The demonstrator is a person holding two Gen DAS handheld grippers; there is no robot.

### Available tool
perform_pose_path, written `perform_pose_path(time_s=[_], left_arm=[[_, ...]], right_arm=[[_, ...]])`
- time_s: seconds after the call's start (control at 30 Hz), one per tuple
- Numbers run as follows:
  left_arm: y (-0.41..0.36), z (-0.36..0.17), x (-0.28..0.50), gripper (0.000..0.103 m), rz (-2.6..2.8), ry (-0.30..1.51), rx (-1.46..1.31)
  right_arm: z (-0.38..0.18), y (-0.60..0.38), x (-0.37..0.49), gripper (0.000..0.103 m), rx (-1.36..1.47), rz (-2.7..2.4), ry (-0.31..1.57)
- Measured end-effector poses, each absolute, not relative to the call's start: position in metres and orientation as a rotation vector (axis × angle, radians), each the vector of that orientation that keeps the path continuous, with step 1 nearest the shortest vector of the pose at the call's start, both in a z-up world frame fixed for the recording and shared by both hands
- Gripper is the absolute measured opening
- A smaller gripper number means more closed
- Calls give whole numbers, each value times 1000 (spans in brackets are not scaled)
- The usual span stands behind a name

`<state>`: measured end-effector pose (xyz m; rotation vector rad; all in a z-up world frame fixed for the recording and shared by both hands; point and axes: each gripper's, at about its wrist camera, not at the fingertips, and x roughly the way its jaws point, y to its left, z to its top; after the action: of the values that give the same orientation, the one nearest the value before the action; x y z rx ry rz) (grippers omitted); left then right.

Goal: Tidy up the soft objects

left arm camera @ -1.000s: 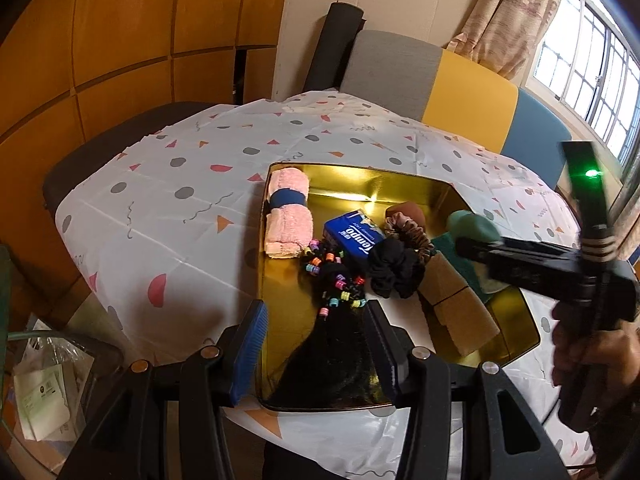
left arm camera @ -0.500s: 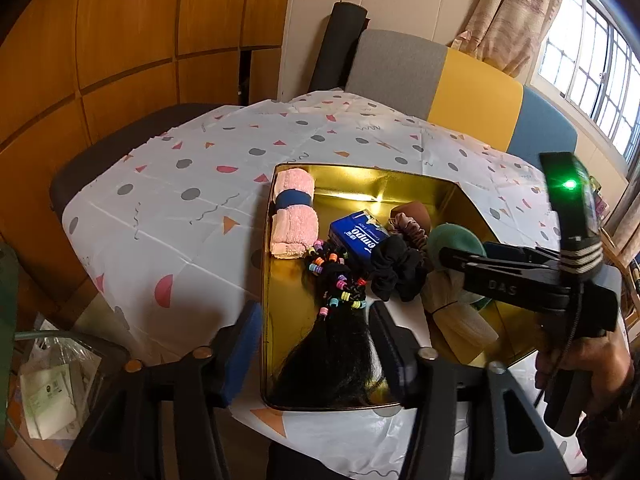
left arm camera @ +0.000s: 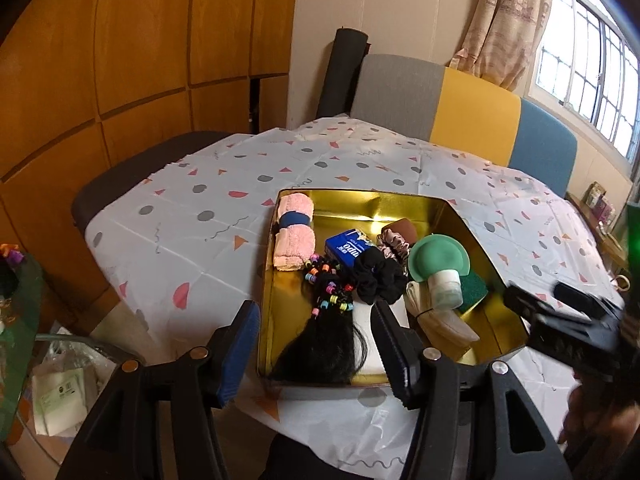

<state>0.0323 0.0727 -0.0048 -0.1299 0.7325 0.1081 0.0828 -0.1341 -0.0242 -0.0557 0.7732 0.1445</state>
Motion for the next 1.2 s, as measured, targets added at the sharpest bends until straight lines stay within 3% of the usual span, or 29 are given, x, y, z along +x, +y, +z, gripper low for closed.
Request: perform_pose_path(time_s=[0.3, 1.2], left_arm=[[48, -3, 8, 63, 116, 695, -89], [46, 0, 3, 63, 157, 676, -79]], right_arm=[[-12, -141, 33, 98, -64, 91, 679], [-4, -135, 28, 99, -49, 104, 650]])
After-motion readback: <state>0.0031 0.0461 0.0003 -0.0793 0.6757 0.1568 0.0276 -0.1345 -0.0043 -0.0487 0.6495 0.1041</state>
